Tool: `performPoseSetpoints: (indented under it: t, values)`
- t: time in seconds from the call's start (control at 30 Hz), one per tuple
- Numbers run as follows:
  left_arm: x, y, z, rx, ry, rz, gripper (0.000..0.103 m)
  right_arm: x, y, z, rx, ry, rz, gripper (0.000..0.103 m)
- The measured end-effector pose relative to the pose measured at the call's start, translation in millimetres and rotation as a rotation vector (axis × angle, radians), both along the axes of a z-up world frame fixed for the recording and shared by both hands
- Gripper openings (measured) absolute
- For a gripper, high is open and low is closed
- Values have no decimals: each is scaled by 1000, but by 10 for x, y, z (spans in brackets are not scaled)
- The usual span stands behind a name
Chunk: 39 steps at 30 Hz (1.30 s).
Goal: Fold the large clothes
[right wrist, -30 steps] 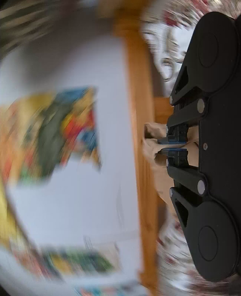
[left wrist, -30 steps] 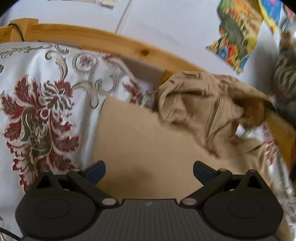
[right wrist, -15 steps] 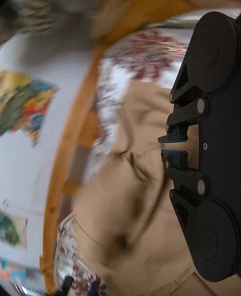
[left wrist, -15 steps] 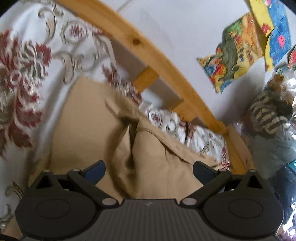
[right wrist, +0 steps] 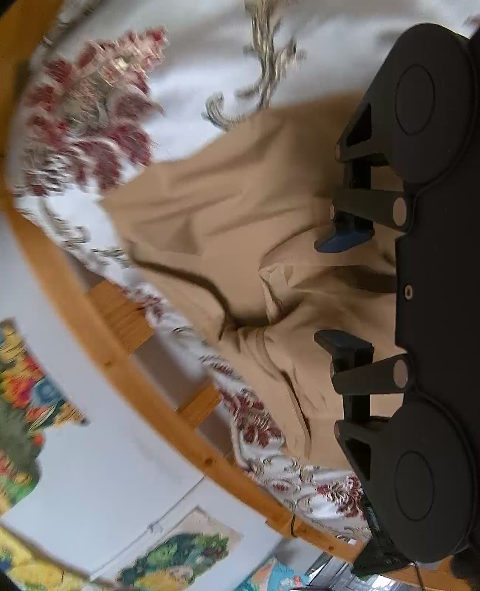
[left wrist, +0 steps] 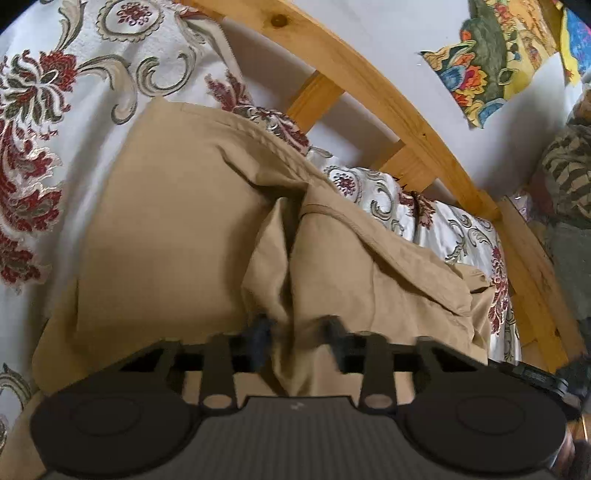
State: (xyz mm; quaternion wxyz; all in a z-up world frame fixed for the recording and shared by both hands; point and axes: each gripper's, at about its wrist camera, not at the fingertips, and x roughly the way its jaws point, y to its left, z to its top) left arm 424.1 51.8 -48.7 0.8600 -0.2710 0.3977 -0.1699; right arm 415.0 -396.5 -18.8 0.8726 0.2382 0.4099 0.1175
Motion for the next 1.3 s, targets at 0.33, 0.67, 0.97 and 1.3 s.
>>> performPoseSetpoints:
  t: [0.33, 0.67, 0.97, 1.3]
  values:
    - [47, -551, 154, 268, -140, -13, 8, 539, 709, 230, -538, -420, 118, 0]
    - [-201, -211, 129, 253, -140, 31, 78, 144, 475, 14, -565, -402, 43, 26]
    - [100, -528, 174, 420, -154, 176, 88, 103, 1161, 19, -740, -590, 197, 71]
    - [-28, -457, 29, 396, -110, 144, 90, 136, 950, -371, -684, -531, 144, 72]
